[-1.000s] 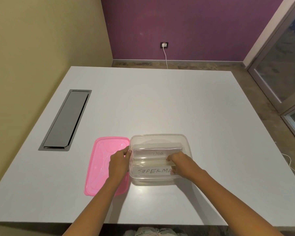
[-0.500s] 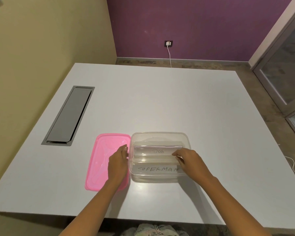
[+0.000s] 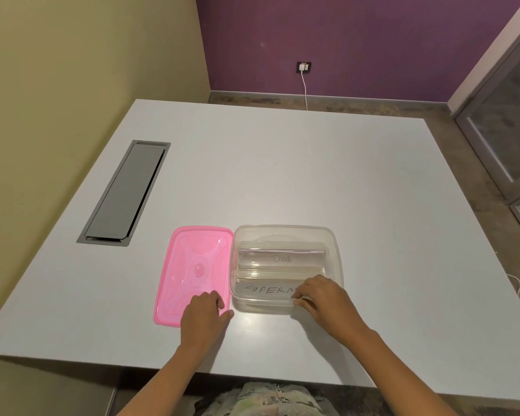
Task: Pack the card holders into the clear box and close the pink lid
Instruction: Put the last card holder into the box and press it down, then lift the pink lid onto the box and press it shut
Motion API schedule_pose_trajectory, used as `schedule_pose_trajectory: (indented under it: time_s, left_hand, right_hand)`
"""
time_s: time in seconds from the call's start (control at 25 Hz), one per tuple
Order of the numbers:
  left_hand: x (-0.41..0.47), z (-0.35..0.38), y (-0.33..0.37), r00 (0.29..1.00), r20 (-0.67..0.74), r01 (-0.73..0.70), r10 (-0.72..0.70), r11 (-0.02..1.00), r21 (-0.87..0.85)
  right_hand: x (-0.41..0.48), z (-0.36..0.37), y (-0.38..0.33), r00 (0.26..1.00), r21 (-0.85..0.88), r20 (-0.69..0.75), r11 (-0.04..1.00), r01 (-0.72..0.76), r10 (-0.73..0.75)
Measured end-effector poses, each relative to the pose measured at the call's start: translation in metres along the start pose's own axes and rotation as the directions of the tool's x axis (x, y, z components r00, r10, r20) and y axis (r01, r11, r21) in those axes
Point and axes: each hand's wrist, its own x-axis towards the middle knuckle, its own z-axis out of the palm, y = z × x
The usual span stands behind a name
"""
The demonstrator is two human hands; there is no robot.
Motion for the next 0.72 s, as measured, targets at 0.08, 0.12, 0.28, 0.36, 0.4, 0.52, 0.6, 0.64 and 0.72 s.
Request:
schedule_pose_trajectory:
  time_s: [0.08,0.12,0.28,0.36,0.4,0.52,0.6,0.64,0.72]
  left_hand:
    - [-0.002,0.001,0.002,1.0,-0.01,-0.027,0.028,0.994,0.104]
    - [-0.003,0.001,0.003,0.999,-0.005,-0.033,0.035,0.988,0.152]
    - [-0.004,-0.014,0.013,0.998,-0.057,-0.012,0.015,0.999,0.053]
    - [-0.003,-0.031,0.02,0.985,-0.164,-0.066,0.057,0.997,-0.047]
    - [-0.002,-0.041,0.024,0.971,-0.227,-0.095,0.071,0.991,-0.097]
    - [0.002,-0.079,0.036,0.917,-0.398,-0.097,-0.003,0.968,-0.23]
    - [0.008,-0.107,0.042,0.866,-0.485,-0.04,-0.125,0.948,-0.315]
    - [0.01,-0.121,0.045,0.839,-0.514,-0.02,-0.18,0.933,-0.36]
    - [0.011,-0.148,0.054,0.802,-0.548,-0.045,-0.24,0.889,-0.455]
  right_hand:
    - [0.002,0.0,0.001,1.0,-0.015,-0.001,1.0,0.004,-0.004]
    - [0.003,-0.001,0.001,1.0,-0.018,-0.003,1.0,0.004,-0.004]
    - [0.003,0.002,0.001,1.0,-0.05,-0.003,0.999,0.02,-0.02]
    - [0.002,0.002,0.0,1.0,-0.066,0.008,0.997,0.027,-0.026]
    - [0.002,0.001,0.0,1.0,-0.069,0.016,0.997,0.026,-0.025]
    - [0.002,-0.004,-0.004,1.0,-0.021,0.003,1.0,0.009,-0.009]
    - [0.003,-0.012,-0.009,0.997,0.055,-0.07,0.998,-0.018,0.022]
    - [0.005,-0.017,-0.011,0.993,0.084,-0.115,0.996,-0.025,0.035]
    - [0.009,-0.027,-0.016,0.976,0.14,-0.207,0.989,-0.037,0.066]
